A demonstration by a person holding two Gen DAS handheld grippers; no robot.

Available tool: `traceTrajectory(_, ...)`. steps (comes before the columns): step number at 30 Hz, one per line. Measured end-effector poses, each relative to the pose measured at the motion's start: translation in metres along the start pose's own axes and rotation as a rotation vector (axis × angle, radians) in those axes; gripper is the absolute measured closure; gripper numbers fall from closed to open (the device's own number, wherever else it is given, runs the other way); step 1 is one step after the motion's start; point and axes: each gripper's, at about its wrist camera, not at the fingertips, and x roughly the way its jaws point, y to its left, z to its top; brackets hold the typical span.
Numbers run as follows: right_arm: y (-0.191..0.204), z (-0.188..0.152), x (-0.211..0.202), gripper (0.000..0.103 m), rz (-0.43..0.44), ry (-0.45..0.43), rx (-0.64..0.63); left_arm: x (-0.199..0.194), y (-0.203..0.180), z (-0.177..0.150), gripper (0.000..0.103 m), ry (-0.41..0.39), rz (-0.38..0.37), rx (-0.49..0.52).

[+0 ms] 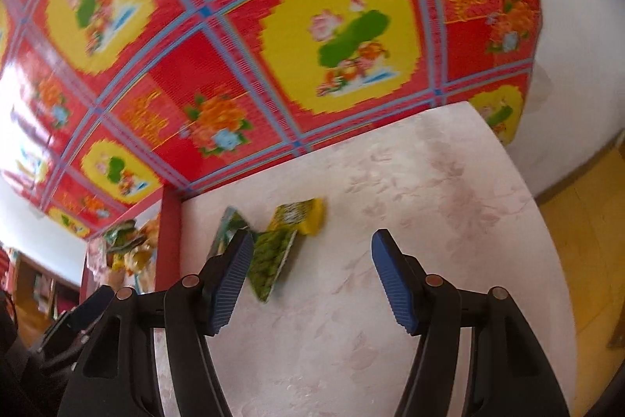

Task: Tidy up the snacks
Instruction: 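Grasp the second green pea bag with the left gripper, then grasp the small yellow candy with the right gripper while the left gripper holds the green bag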

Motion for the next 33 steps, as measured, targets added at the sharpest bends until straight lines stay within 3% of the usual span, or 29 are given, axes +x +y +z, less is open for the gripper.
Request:
traceTrajectory(13, -0.009, 0.003, 0.018, 0.038, -0.004, 0.039, 0.039, 0.068, -0.051, 0.017, 0.036, 0.079, -0.038, 0.13)
traceTrajectory(22, -0.014, 0.001, 0.026, 0.038, -0.004, 0.055, 0.055, 0.094, -0.056, 0.021, 0.036, 0.098, 0.003, 0.138)
traceTrajectory(28, -0.014, -0.002, 0.03, 0.038, -0.006, 0.062, 0.061, 0.107, -0.056, 0.023, 0.036, 0.12, -0.016, 0.104)
traceTrajectory(33, -0.014, -0.002, 0.032, 0.038, -0.008, 0.063, 0.06, 0.109, -0.055, 0.017, 0.054, 0.101, -0.036, 0.128)
